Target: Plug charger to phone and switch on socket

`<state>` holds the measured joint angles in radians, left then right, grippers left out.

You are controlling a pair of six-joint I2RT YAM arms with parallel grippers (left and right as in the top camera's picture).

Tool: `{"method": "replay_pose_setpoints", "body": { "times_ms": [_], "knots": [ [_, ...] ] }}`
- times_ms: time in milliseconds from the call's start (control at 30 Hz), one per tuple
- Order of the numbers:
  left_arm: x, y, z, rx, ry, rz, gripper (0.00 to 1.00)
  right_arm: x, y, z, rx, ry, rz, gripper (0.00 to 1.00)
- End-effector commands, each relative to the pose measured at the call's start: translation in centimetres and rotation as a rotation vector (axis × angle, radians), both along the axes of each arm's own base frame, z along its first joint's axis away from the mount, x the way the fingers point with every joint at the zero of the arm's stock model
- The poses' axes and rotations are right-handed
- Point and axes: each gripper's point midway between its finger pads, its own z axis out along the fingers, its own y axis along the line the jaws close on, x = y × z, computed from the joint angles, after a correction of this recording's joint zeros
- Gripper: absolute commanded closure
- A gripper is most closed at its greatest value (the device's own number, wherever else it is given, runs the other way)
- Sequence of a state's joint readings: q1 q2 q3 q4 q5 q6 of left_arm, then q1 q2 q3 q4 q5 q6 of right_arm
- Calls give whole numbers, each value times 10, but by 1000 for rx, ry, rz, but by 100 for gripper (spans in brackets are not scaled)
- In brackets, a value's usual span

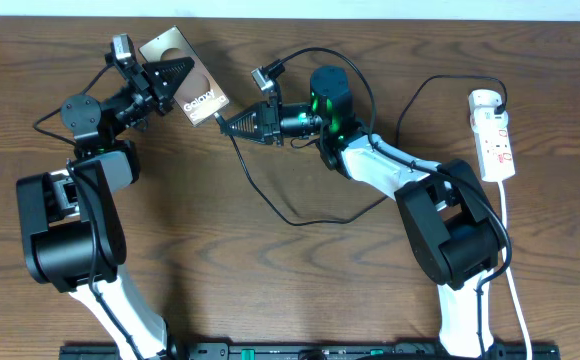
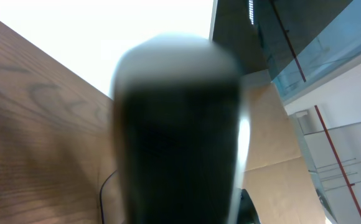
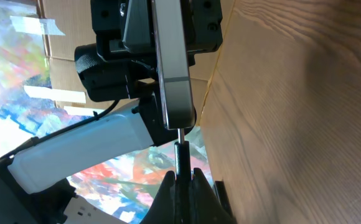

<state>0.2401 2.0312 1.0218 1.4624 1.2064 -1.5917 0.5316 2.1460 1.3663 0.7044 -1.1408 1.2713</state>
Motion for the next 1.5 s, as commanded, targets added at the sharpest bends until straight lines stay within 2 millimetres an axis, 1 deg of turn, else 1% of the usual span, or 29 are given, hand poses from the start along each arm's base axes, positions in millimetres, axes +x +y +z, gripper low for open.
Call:
{"method": "replay_pose_setpoints", "body": {
  "times_ms": [0, 167, 533, 733, 967, 1133, 1300, 1467],
  "knots": [
    [-5, -5, 10, 28, -52, -18, 93, 5, -2, 5, 9, -26, -8, 99],
    [-6, -14, 10, 30, -55, -35, 93, 5, -2, 5, 9, -26, -8, 99],
    [-8, -15, 9, 35, -54, -49, 93, 6, -2, 4, 9, -30, -13, 99],
    [-8, -15, 9, 36, -53, -52, 93, 9, -4, 11, 30, -69, -22, 99],
    [-8, -15, 9, 35, -52, -49, 93, 9, -4, 10, 28, -56, -23, 99],
    [0, -12, -4, 4, 48, -32, 93, 9, -4, 10, 28, -56, -23, 99],
    [0, -12, -4, 4, 46, -31, 93, 9, -4, 10, 28, -55, -23, 99],
    [-2, -12, 2, 9, 13, -32, 93, 8, -4, 10, 29, -64, -18, 99]
  ]
}}
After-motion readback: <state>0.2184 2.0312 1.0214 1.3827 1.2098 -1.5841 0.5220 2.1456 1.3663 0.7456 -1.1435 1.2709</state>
